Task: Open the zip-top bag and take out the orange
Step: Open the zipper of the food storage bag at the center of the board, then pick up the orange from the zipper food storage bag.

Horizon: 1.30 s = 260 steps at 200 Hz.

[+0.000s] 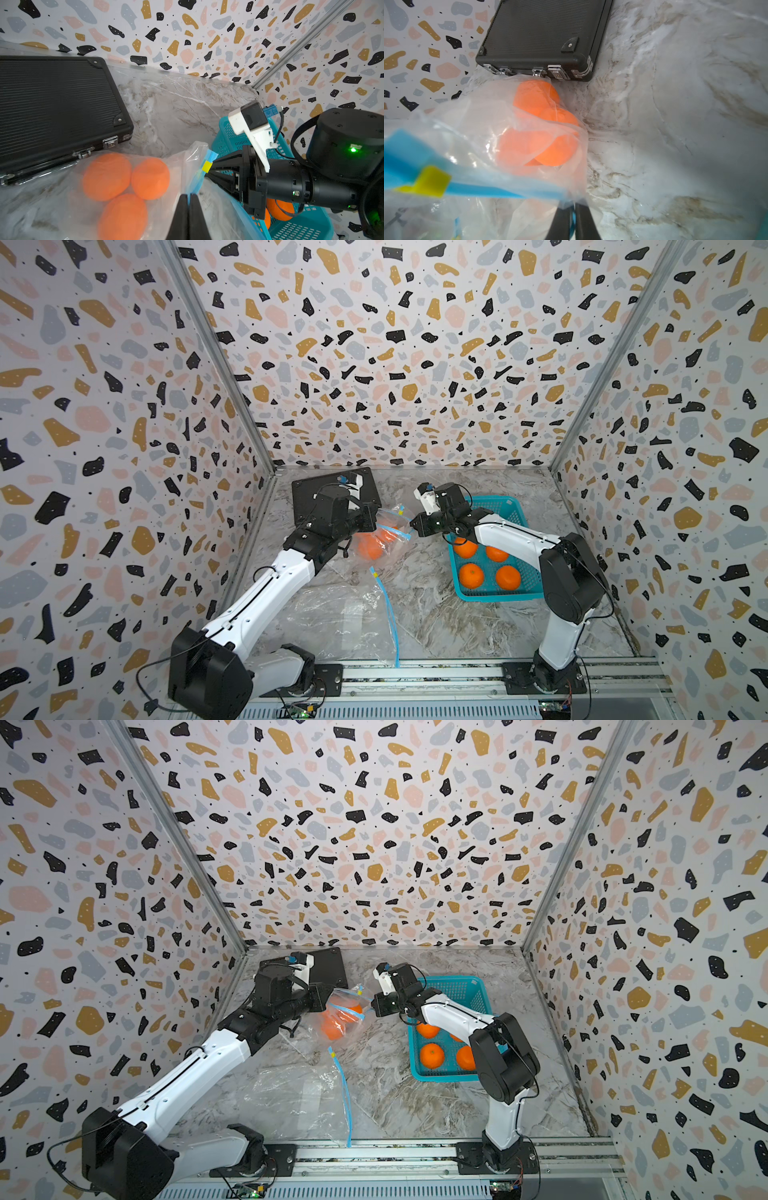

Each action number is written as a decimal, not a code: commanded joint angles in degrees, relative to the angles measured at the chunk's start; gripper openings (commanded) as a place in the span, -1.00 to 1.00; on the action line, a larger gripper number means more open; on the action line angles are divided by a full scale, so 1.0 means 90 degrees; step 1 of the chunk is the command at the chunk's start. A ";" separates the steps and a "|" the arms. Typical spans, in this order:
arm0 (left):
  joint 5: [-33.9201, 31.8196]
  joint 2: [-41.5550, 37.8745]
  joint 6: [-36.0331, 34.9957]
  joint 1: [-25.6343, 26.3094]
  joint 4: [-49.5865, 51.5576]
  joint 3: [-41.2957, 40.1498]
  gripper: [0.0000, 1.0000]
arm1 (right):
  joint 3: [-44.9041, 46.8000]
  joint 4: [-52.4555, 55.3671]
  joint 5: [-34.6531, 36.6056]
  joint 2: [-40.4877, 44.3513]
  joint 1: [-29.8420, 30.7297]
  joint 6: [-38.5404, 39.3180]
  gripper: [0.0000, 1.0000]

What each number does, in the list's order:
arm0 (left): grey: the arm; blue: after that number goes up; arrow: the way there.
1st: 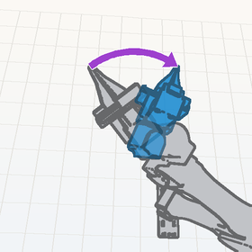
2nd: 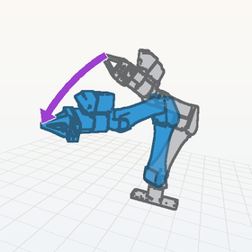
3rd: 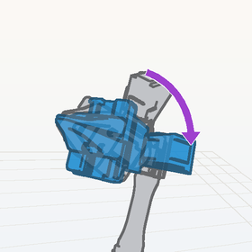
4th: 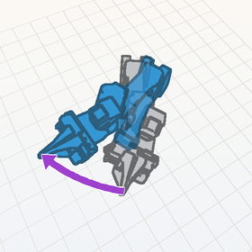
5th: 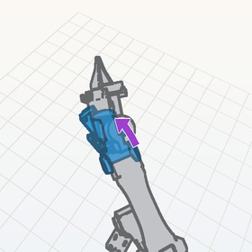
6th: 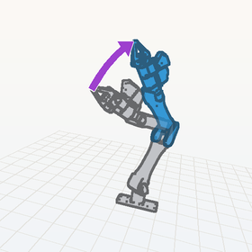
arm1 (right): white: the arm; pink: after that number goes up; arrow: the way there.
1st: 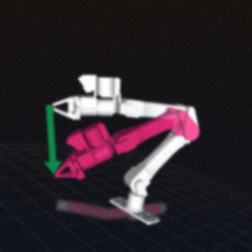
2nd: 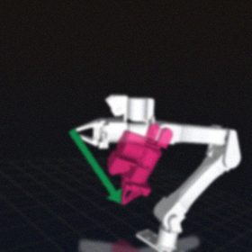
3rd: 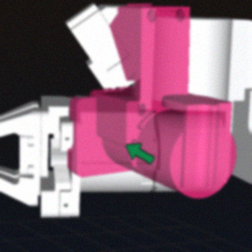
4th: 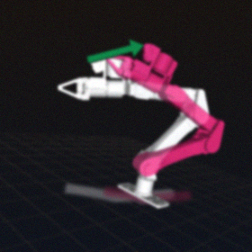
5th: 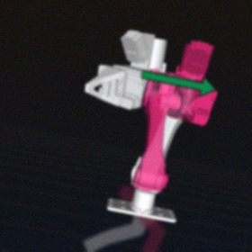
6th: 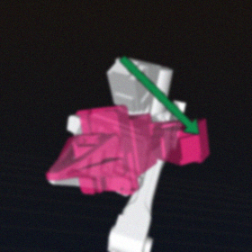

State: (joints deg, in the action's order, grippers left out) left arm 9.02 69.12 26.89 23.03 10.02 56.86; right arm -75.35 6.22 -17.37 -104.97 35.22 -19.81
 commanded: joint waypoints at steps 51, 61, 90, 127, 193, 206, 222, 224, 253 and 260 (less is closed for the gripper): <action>0.0697 0.0071 0.0262 -0.0007 -0.0800 -0.0377 -1.00 | 0.0372 -0.0286 -0.0114 0.1228 0.0012 0.1222 -0.06; 0.0652 0.0087 0.0260 0.0038 -0.0820 -0.0360 -1.00 | 0.0404 -0.0378 -0.0368 0.1361 0.0012 0.1291 -0.09; 0.0707 0.0015 0.0249 0.0087 -0.0802 -0.0279 -1.00 | 0.0077 -0.0580 -0.1280 0.1111 0.0012 0.1450 -0.36; 0.0843 0.0191 0.0347 0.0138 -0.0947 -0.0256 -1.00 | -0.0062 -0.1141 -0.2455 0.0432 0.0110 0.0822 -0.64; 0.0874 0.0237 0.0329 0.0259 -0.0892 -0.0080 -1.00 | -0.0566 -0.0817 -0.1098 -0.0863 0.0598 0.0644 -0.52; 0.0855 0.0172 0.0318 0.0215 -0.0873 -0.0138 -1.00 | -0.0336 -0.1147 -0.0847 -0.0935 0.0598 0.0560 -0.43; 0.1212 0.0180 0.0469 0.0128 -0.1130 -0.0223 -1.00 | -0.0425 -0.0947 -0.0638 -0.1072 0.0588 0.0534 -0.36; 0.1227 0.0188 0.0496 0.0120 -0.1147 -0.0224 -1.00 | -0.0450 -0.0894 -0.0605 -0.1084 0.0588 0.0530 -0.35; 0.1200 0.0329 0.0498 0.0108 -0.1071 -0.0127 -1.00 | -0.0179 -0.1036 -0.0355 -0.1013 0.0588 0.0392 -0.26; 0.1160 0.0332 0.0512 0.0074 -0.1071 -0.0149 -1.00 | -0.0163 -0.1072 -0.0387 -0.1041 0.0588 0.0407 -0.21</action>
State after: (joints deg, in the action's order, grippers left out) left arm 18.22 72.40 30.98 24.36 4.19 53.95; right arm -78.22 -3.07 -24.36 -115.02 40.71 -14.83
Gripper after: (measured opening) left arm 0.047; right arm 0.365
